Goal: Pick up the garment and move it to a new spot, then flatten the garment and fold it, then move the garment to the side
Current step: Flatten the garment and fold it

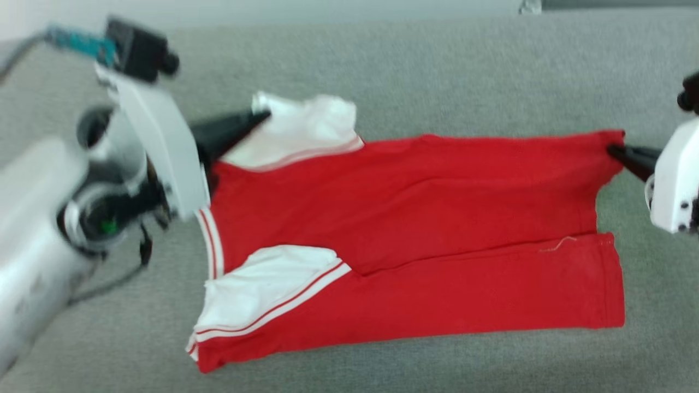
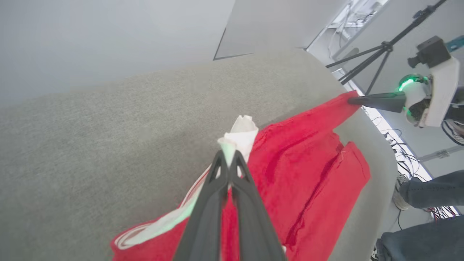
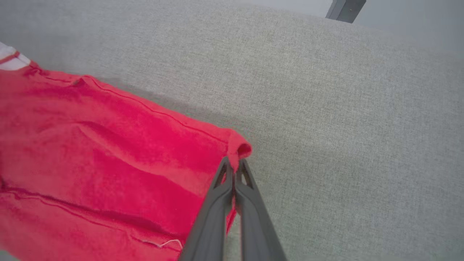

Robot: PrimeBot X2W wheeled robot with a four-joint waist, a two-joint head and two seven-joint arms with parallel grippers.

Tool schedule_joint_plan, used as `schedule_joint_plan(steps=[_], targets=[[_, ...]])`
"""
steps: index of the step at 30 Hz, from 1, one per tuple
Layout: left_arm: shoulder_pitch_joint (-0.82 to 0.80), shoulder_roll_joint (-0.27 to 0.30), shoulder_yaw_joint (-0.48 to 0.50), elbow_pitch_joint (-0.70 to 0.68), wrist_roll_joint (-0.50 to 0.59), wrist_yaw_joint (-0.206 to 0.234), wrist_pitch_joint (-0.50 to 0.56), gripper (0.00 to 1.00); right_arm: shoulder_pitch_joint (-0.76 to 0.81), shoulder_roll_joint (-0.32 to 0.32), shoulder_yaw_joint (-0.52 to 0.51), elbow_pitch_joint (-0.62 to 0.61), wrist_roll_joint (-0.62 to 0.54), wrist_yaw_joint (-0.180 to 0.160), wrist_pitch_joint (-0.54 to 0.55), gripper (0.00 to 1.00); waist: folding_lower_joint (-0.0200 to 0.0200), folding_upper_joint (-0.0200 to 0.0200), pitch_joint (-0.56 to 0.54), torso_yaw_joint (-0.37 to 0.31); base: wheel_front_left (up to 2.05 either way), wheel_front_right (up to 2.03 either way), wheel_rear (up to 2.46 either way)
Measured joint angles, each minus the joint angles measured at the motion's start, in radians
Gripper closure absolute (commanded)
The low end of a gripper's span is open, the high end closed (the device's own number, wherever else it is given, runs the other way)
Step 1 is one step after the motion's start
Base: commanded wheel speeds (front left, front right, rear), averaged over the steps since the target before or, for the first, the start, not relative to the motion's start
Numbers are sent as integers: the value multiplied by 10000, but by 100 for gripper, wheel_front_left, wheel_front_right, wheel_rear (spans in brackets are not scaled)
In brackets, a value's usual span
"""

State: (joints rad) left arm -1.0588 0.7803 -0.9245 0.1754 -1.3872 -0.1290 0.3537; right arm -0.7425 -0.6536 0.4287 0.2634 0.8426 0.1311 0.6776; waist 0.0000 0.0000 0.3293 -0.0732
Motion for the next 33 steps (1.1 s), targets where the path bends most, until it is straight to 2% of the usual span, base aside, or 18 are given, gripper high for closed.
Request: schedule_joint_plan(steps=[7,10,15,24,30,33], targets=[[1778,1235,-407,-1902,84,0,-1231,100,1773,-671,-744,-1212,192,0,240,100,0,0,-879,535,0,0,0],[2499,1645,-491,-2451,128,25,-1720,100,2627,-788,-1166,-1810,253,0,460,100,0,0,-1130,784,0,0,0],[3585,2075,-602,-3313,121,341,-2525,100,3931,-888,-2010,-2631,226,0,880,100,0,0,-1375,1111,0,0,0],[4529,2098,-938,-3448,364,771,-3254,100,5370,-451,-3233,-3607,-71,0,1720,100,0,0,-1017,1246,0,0,0],[4813,1720,-1229,-2738,738,884,-3496,100,5869,-104,-3503,-3864,-362,0,2115,100,0,0,-618,1254,0,0,0],[4892,1340,-1346,-2341,857,899,-3645,100,5882,142,-3565,-3833,-550,0,2117,100,0,0,-453,1274,0,0,0]])
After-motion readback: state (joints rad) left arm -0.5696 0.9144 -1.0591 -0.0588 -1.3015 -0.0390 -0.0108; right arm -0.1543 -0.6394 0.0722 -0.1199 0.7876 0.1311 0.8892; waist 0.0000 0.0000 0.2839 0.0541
